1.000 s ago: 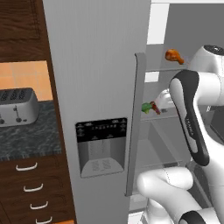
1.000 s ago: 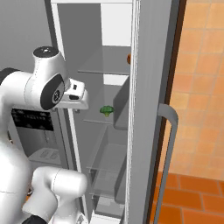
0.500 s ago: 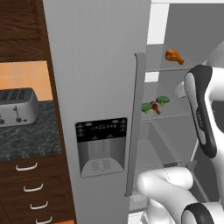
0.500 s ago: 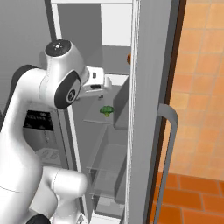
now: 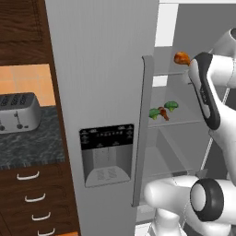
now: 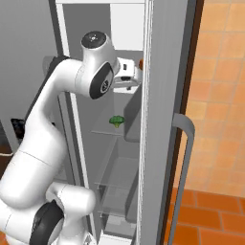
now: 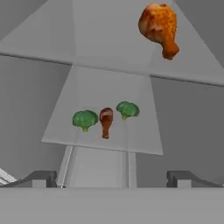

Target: Place one broccoli and one chicken drumstick in each tupperware on the nearby counter, to pack two identical lunches.

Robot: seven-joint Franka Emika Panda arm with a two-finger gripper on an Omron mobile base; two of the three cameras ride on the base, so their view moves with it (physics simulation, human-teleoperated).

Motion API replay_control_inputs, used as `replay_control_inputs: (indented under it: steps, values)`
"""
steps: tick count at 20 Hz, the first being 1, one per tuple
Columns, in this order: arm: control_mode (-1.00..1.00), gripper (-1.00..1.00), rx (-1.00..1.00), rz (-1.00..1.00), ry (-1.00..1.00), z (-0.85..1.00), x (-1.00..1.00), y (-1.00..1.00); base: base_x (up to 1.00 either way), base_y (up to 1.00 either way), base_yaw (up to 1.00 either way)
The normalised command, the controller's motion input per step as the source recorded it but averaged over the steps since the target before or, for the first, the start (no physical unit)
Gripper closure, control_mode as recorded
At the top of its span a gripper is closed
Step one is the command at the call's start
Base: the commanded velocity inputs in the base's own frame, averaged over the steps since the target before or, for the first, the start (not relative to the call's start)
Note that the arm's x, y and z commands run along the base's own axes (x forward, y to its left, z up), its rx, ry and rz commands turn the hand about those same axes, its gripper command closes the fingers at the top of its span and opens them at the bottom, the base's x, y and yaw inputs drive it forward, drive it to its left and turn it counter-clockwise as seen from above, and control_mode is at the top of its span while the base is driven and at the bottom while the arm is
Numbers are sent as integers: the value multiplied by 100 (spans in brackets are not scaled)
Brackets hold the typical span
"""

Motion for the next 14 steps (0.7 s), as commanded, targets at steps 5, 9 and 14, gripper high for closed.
replay_control_inputs:
  steps: [5, 9, 14]
  values:
    - [-100, -100, 1, -16, -4, 16, 53, -3, 0, 0, 0]
    - [-100, -100, 2, -16, 0, 1, 68, -27, 0, 0, 0]
    - [-100, -100, 4, -1, 0, 0, 47, -37, 0, 0, 0]
